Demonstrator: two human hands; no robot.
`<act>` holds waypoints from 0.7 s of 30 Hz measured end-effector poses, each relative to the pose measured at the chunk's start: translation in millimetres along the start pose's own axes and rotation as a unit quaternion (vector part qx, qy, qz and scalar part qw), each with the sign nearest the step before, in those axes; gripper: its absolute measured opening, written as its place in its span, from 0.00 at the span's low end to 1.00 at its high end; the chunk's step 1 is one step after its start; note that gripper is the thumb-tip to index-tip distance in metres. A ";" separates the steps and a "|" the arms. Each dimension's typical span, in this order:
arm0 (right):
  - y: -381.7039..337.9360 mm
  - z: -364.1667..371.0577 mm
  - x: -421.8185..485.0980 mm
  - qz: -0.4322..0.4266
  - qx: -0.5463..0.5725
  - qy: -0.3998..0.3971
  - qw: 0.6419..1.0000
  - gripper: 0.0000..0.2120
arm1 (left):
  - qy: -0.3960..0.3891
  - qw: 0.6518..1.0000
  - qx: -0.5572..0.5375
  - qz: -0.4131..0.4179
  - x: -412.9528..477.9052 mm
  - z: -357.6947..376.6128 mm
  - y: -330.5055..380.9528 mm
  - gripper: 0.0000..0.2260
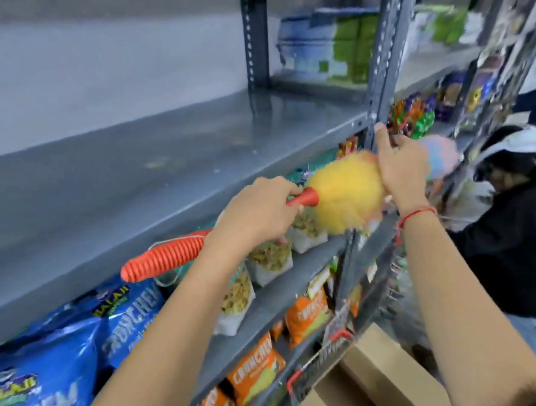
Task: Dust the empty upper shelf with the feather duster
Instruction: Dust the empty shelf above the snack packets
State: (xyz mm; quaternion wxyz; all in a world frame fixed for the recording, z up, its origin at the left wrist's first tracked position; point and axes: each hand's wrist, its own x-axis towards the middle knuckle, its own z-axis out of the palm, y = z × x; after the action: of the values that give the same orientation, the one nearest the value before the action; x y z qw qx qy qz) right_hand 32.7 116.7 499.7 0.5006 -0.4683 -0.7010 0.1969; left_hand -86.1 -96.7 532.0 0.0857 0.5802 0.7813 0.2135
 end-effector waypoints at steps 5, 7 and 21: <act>-46.5 2.0 22.5 -0.054 0.062 0.048 0.995 0.26 | 0.080 0.996 -0.036 0.002 -29.6 -48.5 -13.3 0.10; -62.6 9.5 27.0 -0.080 0.091 0.044 0.992 0.24 | 0.100 0.994 -0.034 -0.010 -42.0 -64.5 -23.1 0.09; -139.2 84.9 -6.4 -0.152 0.178 -0.055 0.971 0.21 | 0.169 0.980 -0.012 -0.105 -104.0 -110.6 -63.3 0.10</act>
State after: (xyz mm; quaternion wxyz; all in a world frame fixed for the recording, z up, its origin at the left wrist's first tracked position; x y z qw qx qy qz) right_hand -106.1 60.3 564.3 0.5605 -0.2477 -0.7443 0.2657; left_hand -151.0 -235.6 591.6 -0.0186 0.4495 0.8384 0.3076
